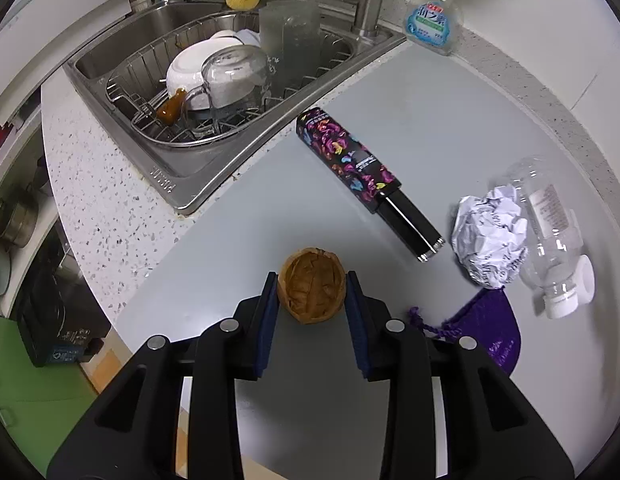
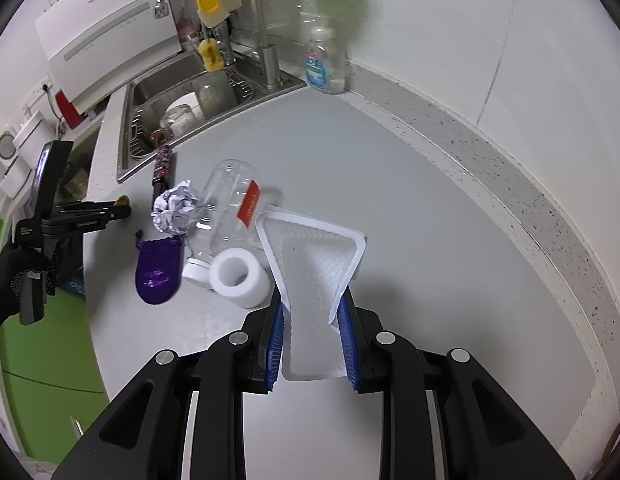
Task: Collect trash
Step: 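Carry the tray and walnut shell to the pink bin and release both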
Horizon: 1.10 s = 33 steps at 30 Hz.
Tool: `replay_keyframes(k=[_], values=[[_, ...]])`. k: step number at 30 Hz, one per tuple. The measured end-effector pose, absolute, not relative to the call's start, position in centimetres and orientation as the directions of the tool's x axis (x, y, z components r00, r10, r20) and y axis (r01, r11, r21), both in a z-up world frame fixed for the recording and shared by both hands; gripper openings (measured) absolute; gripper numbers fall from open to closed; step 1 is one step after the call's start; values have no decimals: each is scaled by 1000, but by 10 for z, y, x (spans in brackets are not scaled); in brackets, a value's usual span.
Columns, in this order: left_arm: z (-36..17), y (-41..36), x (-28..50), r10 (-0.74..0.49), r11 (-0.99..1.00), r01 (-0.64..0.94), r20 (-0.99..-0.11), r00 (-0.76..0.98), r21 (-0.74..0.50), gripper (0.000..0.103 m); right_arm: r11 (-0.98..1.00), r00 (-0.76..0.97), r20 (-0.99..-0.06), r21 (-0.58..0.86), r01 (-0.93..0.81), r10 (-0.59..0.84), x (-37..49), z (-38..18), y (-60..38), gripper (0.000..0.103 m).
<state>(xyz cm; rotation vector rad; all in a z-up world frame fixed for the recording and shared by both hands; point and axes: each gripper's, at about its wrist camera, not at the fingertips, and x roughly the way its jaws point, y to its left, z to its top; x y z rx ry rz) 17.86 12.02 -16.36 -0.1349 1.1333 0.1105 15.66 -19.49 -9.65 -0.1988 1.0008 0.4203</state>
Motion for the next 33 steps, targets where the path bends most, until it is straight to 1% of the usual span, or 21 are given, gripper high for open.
replay_keyframes(k=[9,14,20,26,29,33], values=[[-133,117,146,12,986,-154,-893,451,-64,33,869,468,-833,31,-494,296,144,-83,-164,25],[-119,125,108,29,981,-182,-892,452,-60,33,828,455,-822,36,-559,343,129,-75,-129,25],[-115,147,47,61,968,-245,-894,445,-55,33,753,408,-816,50,-656,410,100,-75,-72,25],[-128,179,-21,96,942,-331,-902,420,-54,33,637,315,-819,78,-766,479,58,-85,1,25],[-144,198,-56,99,921,-383,-911,401,-69,33,583,267,-826,89,-808,496,39,-96,35,25],[-174,224,-90,97,892,-444,-922,375,-87,33,514,197,-843,108,-851,501,14,-125,84,25]])
